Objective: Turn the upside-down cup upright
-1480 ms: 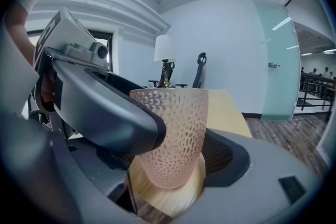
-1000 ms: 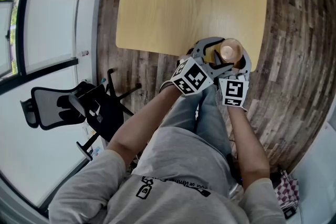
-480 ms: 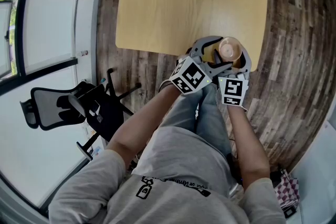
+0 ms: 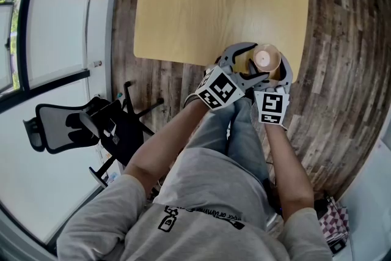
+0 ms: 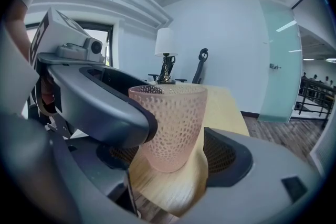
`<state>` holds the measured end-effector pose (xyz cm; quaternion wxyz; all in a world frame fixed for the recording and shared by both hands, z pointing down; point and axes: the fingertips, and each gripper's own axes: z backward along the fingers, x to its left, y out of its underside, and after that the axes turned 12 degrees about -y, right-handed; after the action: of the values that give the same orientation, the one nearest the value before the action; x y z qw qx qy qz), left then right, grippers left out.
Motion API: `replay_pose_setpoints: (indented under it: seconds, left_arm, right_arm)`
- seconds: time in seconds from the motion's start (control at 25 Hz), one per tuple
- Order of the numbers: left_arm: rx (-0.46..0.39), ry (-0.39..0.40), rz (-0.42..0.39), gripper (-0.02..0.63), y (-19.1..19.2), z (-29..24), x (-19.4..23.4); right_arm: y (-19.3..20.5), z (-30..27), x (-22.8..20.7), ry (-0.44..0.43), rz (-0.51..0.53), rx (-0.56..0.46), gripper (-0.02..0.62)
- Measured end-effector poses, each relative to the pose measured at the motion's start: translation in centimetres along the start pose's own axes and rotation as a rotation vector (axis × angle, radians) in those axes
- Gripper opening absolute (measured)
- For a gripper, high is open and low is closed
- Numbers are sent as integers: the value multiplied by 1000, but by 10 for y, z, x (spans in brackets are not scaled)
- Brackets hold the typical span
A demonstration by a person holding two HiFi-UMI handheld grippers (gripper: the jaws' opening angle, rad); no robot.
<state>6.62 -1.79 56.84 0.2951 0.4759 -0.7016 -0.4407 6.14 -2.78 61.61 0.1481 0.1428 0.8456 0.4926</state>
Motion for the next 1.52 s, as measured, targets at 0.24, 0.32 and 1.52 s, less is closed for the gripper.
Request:
replay_pose_setpoints:
  seconds: [0.24, 0.32, 1.52]
  left_arm:
    - [-14, 9, 17, 339, -4, 3, -2]
    - [-16, 7, 24, 339, -5, 4, -1]
    - [-278, -174, 344, 341, -123, 110, 25]
  right_arm:
    - [-3, 4, -1, -2, -1, -7, 359]
    - [-5, 4, -1, -4, 1, -9, 359]
    - [-127, 87, 25, -41, 11, -162, 361]
